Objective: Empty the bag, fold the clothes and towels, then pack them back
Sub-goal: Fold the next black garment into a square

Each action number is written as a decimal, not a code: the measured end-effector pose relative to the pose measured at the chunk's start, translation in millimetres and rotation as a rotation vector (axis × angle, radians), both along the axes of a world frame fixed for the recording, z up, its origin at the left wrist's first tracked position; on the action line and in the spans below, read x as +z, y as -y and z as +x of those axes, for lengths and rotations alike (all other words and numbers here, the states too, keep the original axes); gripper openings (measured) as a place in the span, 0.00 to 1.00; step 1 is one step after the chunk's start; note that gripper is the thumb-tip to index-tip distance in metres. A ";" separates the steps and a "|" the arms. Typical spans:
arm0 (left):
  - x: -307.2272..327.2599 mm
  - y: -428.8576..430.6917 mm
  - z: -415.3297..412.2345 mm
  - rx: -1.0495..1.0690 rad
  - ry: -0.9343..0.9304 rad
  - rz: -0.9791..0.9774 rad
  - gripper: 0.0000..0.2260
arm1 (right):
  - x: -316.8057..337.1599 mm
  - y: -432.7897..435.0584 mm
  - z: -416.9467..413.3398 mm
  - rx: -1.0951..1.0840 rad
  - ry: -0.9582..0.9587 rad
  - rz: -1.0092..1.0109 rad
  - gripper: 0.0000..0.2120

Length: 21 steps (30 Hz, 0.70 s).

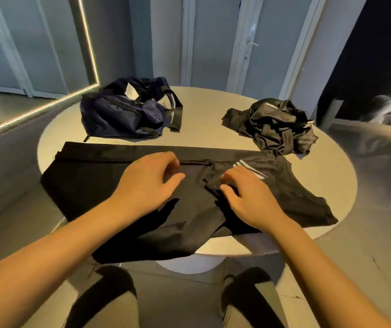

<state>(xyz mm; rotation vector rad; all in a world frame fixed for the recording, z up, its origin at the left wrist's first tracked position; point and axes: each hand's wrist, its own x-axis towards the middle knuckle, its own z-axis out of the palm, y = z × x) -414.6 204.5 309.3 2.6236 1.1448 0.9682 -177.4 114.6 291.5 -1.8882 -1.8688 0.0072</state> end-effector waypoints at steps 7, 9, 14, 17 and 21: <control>-92.7 93.6 -101.7 0.122 0.248 0.172 0.13 | -53.4 -47.6 0.3 -0.386 0.088 -0.175 0.30; -124.3 104.3 -103.0 0.127 0.195 0.222 0.15 | -58.7 -48.7 2.9 -0.378 0.113 -0.156 0.29; -155.8 110.7 -72.4 0.223 0.167 0.295 0.18 | -57.8 -50.2 4.8 -0.365 0.141 -0.151 0.29; -158.1 109.3 -53.6 0.304 0.212 0.291 0.17 | -58.7 -50.4 4.9 -0.363 0.144 -0.142 0.28; -155.4 109.1 -42.4 0.355 0.284 0.287 0.07 | -60.3 -50.4 4.9 -0.367 0.147 -0.115 0.27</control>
